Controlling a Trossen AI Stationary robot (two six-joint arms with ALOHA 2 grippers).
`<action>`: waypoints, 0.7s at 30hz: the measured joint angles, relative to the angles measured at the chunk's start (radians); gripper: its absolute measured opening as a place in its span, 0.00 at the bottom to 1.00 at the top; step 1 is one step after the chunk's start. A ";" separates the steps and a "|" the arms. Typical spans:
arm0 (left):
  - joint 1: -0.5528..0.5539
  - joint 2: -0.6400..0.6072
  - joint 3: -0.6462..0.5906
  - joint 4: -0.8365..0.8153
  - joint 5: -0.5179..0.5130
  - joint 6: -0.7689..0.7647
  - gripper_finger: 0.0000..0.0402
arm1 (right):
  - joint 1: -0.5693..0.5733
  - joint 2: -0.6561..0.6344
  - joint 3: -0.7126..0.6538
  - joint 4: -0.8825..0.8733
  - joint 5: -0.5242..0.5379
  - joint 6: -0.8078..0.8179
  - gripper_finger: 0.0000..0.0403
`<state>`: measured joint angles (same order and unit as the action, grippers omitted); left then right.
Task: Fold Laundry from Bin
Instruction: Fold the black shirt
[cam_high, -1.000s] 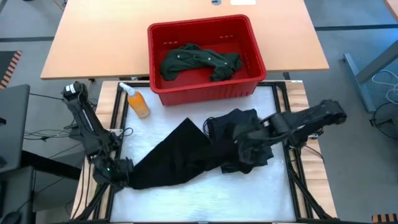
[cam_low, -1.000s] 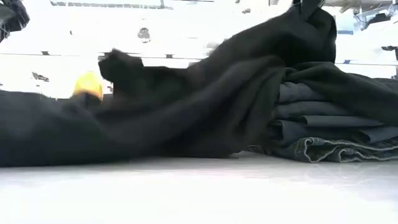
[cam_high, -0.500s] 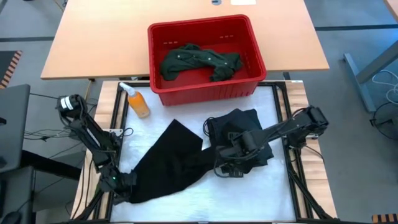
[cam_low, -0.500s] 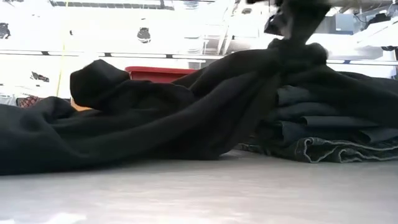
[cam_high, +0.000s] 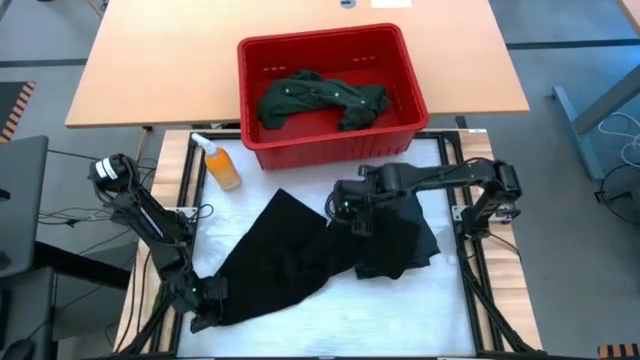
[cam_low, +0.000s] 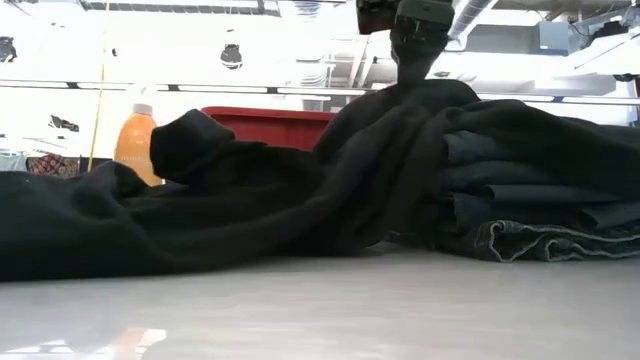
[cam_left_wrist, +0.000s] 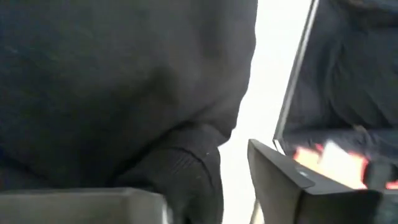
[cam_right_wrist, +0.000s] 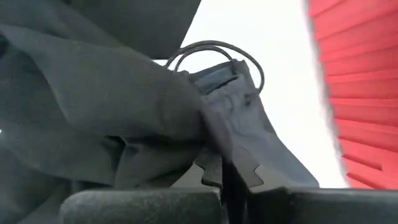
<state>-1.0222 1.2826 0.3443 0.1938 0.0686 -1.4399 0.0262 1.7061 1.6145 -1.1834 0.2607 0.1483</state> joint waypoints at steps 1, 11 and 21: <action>0.017 -0.007 0.000 -0.002 0.051 0.006 0.38 | -0.008 0.000 0.005 -0.005 0.000 0.000 0.05; 0.199 -0.154 0.002 -0.164 0.474 -0.020 0.48 | -0.020 0.000 0.015 -0.024 -0.027 0.000 0.05; 0.338 -0.486 0.007 -0.450 0.337 0.160 0.44 | -0.020 0.000 0.015 -0.027 -0.028 0.007 0.05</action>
<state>-0.6840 0.7970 0.3511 -0.2565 0.4056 -1.2802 0.0059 1.7061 1.6295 -1.2106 0.2329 0.1555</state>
